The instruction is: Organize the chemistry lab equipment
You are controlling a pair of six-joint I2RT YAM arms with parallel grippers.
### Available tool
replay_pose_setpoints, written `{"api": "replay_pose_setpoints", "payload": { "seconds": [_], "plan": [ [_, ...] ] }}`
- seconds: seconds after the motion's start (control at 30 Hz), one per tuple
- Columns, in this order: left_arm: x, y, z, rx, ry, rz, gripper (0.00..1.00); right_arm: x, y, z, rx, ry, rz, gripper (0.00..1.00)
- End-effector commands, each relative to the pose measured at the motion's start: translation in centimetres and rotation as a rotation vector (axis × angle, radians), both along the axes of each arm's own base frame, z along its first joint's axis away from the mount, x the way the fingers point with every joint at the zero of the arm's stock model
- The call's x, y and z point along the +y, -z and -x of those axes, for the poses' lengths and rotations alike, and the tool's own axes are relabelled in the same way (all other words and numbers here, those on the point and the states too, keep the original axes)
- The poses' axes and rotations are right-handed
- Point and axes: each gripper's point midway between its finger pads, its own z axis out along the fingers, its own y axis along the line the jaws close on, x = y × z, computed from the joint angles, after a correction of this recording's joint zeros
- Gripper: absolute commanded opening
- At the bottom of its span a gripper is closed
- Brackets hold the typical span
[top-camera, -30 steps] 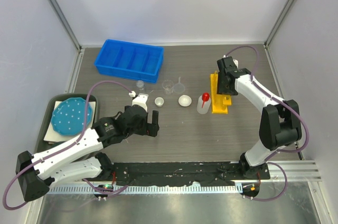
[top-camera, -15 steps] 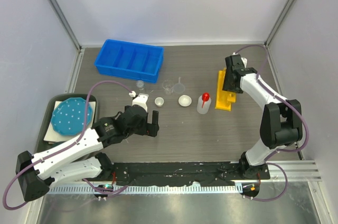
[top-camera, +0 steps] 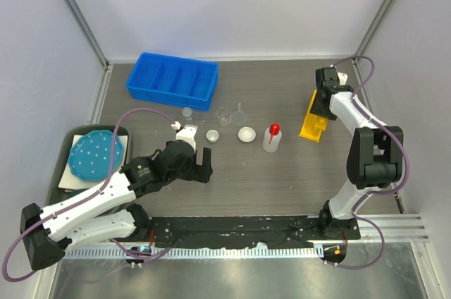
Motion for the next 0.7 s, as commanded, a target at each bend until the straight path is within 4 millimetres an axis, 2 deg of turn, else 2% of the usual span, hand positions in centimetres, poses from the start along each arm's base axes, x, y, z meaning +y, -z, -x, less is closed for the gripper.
{"api": "replay_pose_setpoints", "payload": {
  "seconds": [0.0, 0.1, 0.33, 0.5, 0.67],
  "plan": [
    [-0.7, -1.4, -0.2, -0.027, 0.011, 0.052, 1.0, -1.1, 1.9, 1.1, 0.081, 0.048, 0.017, 0.26],
    [-0.9, -1.6, -0.1, -0.025, 0.02, 0.057, 1.0, -1.2, 1.8, 1.0, 0.087, 0.051, 0.02, 0.31],
    [-0.9, -1.6, -0.1, -0.025, 0.022, 0.056, 1.0, -1.1, 0.7, 0.7, 0.067, 0.051, 0.011, 0.52],
    [-0.7, -1.7, -0.2, -0.029, 0.012, 0.05, 1.0, -0.8, -1.0, 0.5, 0.029, 0.045, -0.003, 0.66],
    [-0.4, -1.9, -0.3, -0.031, 0.001, 0.034, 1.0, -0.5, -2.8, 0.3, -0.012, 0.033, -0.016, 0.72]
  ]
}}
